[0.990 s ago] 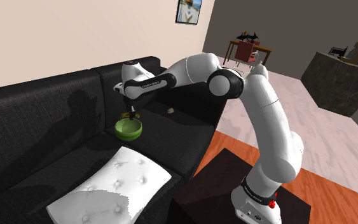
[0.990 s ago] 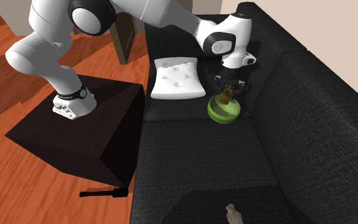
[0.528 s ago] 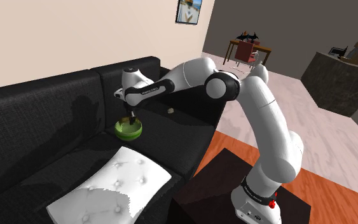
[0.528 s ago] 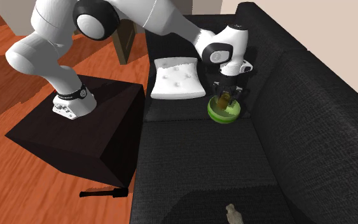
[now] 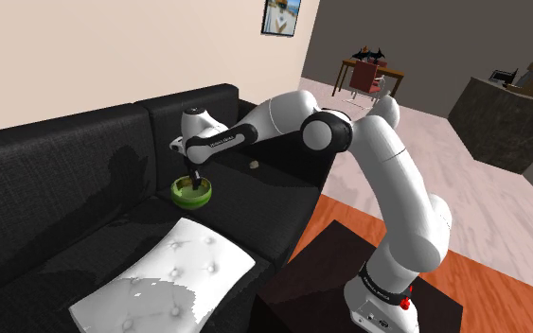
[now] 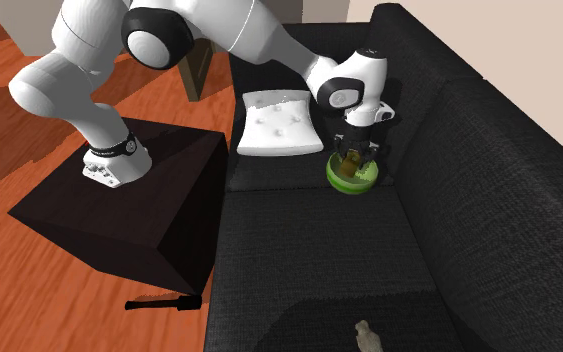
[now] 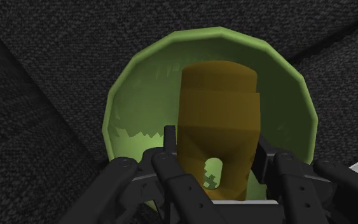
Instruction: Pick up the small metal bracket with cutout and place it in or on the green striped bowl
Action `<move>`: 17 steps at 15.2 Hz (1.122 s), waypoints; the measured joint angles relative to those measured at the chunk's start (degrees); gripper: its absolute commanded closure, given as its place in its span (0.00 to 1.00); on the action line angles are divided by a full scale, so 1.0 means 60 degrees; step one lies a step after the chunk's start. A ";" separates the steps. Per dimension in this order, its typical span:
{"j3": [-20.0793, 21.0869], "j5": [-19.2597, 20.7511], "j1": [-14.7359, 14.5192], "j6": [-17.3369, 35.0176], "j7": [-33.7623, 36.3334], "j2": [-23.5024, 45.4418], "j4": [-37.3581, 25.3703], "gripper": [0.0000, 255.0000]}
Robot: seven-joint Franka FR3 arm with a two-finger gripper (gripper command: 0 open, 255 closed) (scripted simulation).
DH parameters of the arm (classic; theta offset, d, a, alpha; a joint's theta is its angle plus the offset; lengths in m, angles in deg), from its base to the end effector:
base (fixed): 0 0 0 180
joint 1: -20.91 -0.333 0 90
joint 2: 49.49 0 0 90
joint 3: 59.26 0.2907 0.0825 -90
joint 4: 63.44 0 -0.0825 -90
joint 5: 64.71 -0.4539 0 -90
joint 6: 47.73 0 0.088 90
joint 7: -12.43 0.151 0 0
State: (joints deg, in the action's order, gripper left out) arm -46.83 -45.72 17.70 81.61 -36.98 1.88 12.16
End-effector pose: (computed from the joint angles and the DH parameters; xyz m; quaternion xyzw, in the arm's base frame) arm 0.7715 0.1693 0.1074 0.8087 0.5853 0.0173 0.0554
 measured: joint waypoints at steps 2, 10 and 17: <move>0.0000 0.0000 0.0000 0.0002 -0.0001 0.0003 -0.0003 1.00; 0.0017 -0.0015 0.0010 -0.0058 -0.0005 -0.0101 0.0046 0.00; 0.0155 -0.0149 0.0055 -0.0602 -0.0058 -0.0837 0.0233 0.00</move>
State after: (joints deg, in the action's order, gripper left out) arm -45.90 -46.61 18.03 77.99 -37.33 -3.14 13.55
